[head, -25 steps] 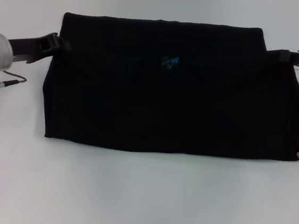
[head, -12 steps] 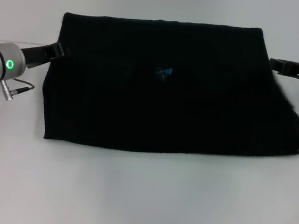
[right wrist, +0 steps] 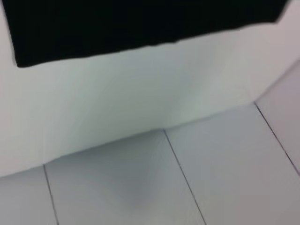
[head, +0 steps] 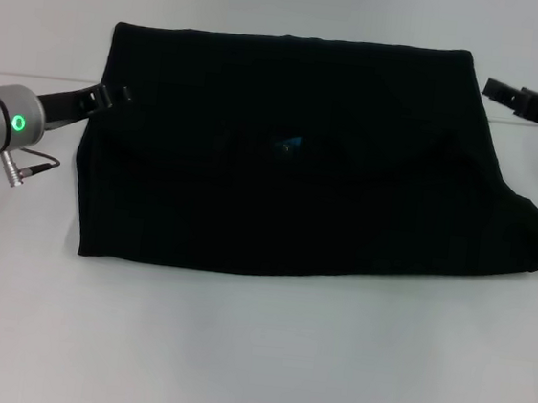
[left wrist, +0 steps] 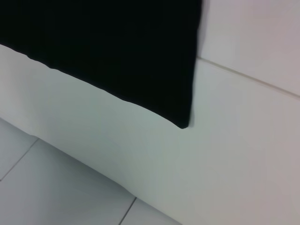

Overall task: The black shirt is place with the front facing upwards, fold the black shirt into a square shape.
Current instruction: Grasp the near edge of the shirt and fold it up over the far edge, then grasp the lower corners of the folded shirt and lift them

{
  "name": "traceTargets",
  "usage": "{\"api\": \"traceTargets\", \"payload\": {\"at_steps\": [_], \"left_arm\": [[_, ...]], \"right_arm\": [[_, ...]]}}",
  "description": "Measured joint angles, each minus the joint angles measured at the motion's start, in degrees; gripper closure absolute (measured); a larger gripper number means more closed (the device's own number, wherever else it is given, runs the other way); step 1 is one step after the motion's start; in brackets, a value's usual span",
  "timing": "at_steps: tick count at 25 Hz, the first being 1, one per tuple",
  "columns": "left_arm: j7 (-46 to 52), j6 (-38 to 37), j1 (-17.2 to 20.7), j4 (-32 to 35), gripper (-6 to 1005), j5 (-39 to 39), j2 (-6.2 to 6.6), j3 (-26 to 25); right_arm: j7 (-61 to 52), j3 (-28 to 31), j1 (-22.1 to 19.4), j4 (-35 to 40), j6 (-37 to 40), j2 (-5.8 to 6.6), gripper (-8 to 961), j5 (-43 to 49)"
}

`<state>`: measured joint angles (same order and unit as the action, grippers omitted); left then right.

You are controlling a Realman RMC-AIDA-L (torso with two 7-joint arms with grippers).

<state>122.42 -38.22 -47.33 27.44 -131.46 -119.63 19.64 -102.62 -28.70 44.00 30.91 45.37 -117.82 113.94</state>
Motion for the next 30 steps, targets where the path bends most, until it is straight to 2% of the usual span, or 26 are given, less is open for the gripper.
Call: {"api": "traceTargets", "payload": {"at_steps": [2,6,8,12,16,19,21,30], "left_arm": [[1.6,-4.0,0.8,-0.2,584,0.0,1.47,0.0],[5.2,-16.9,3.0,-0.3,507,-0.4,5.48,0.1],[7.0,-24.7,4.8,-0.6,468,-0.6,7.79,0.1],[8.7,-33.5,9.4,-0.9,444,-0.7,10.61,0.8],[9.1,-34.6,11.4,-1.0,419,-0.8,10.81,2.3],[9.0,-34.1,12.1,-1.0,401,-0.8,10.23,3.1],[8.8,-33.7,12.2,-1.0,183,-0.8,9.69,3.3],[9.3,-30.2,11.3,-1.0,164,-0.7,8.16,8.0]], "right_arm": [[1.3,0.1,-1.6,0.1,4.1,0.64,449,-3.5],[5.5,-0.2,-5.3,0.1,17.4,2.47,247,-8.0],[8.8,-0.2,-7.3,0.1,24.2,2.98,205,-7.9],[16.8,-0.6,-10.9,0.0,35.1,2.98,184,-6.7],[21.7,-1.2,-14.2,-0.4,40.1,2.26,183,-6.1],[23.4,-1.8,-15.6,-0.5,41.4,1.70,183,-5.5],[23.7,-2.1,-16.1,-0.5,41.4,1.28,183,-4.5],[23.7,-2.4,-16.1,-0.6,41.2,0.52,187,-3.2]]}}
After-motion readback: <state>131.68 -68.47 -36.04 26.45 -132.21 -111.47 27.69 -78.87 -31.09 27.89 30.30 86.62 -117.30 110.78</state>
